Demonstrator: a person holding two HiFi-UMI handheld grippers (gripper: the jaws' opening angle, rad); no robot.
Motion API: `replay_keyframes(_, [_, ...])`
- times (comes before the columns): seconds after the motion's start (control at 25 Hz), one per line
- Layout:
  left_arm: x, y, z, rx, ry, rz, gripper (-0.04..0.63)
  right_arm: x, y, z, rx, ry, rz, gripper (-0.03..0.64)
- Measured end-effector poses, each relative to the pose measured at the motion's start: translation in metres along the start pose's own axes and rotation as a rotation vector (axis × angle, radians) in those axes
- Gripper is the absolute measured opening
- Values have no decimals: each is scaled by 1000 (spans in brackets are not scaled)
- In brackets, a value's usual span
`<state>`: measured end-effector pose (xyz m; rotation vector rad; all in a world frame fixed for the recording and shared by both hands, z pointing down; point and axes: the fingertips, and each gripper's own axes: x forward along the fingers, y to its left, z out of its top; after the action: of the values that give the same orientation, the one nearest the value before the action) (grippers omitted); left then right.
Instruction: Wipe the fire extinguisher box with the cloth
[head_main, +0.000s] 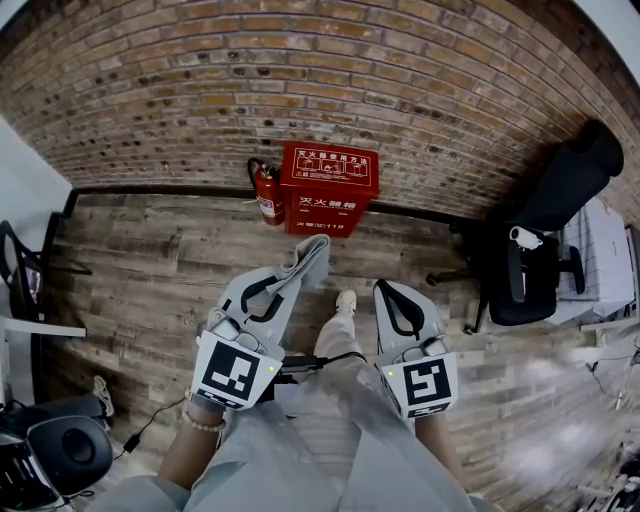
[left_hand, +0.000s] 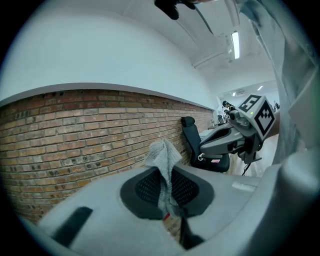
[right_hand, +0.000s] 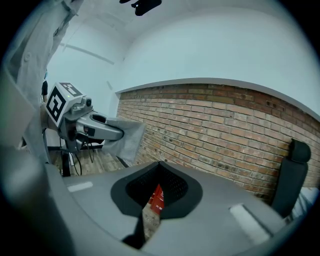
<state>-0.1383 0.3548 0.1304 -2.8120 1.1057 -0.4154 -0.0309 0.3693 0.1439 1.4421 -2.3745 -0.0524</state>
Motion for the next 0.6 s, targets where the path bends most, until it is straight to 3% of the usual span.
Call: replay_keyframes(0.6, [96,38,5,-25,46,63,14,78,-91,-5,14,-20,74,9])
